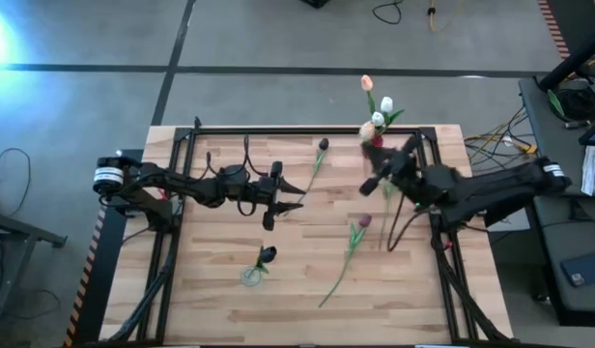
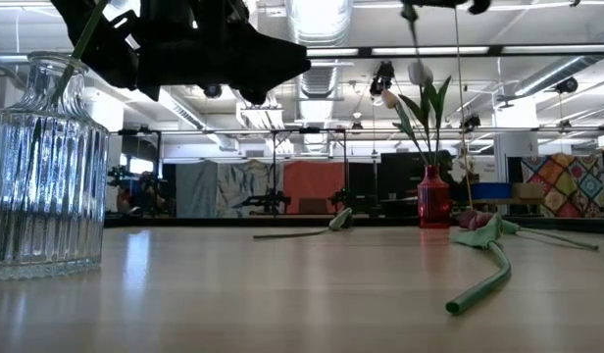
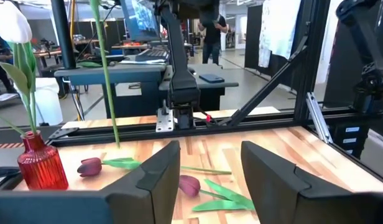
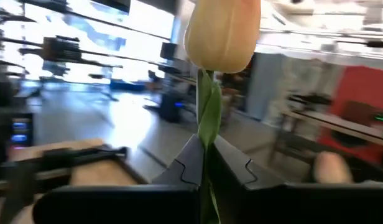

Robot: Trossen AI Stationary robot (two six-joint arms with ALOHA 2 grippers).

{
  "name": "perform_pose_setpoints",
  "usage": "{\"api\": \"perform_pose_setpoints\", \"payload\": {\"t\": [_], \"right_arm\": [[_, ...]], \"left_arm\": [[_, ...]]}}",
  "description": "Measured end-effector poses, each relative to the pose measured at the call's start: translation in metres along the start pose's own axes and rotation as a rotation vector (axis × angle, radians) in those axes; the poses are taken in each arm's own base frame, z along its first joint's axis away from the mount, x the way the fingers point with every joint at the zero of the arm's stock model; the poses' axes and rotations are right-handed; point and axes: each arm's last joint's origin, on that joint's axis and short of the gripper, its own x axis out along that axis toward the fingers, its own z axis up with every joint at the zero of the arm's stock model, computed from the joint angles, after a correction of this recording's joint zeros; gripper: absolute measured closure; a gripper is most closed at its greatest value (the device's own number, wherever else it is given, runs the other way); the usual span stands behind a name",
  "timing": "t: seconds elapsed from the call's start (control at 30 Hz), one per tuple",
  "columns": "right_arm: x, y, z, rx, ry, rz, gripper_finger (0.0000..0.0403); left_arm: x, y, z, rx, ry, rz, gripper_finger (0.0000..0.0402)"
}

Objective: Sort flowers into vase by color
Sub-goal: Put the light yellow flower into the red vase

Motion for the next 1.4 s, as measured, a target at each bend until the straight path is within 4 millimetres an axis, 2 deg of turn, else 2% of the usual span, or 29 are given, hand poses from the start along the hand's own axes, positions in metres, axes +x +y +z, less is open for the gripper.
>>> {"api": "perform_pose_setpoints", "payload": {"t": [0.2,0.33,0.5,0.7,0.83,1.13,1.4], "right_arm": [[-0.019,-0.031,0.006,-0.011,0.01,-0.126,0.039],[-0.031,-0.047,0.001,0.014,-0.027,-0.187,0.039],[-0.045,-0.066,-0.011,0.054,-0.127,-0.295,0.039],[-0.066,-0.094,-0.033,0.157,-0.343,-0.442,0.0391],[-0.07,-0.103,-0.051,0.18,-0.437,-0.516,0.0391],[-0.059,-0.117,-0.064,0.267,-0.527,-0.611,0.0391],[-0.021,-0.112,-0.071,0.21,-0.447,-0.646,0.0391]], "left_arm": [[0.0,0.0,0.0,0.0,0.0,0.0,0.0244],[0.0,0.0,0.0,0.0,0.0,0.0,0.0244],[0.0,0.0,0.0,0.0,-0.001,0.0,0.0244],[0.0,0.0,0.0,0.003,-0.002,0.0,0.0244],[0.0,0.0,0.0,0.004,-0.002,0.0,0.0244],[0.0,0.0,0.0,0.004,-0.002,0.001,0.0244],[0.0,0.0,0.0,0.004,-0.001,0.002,0.0244]]}}
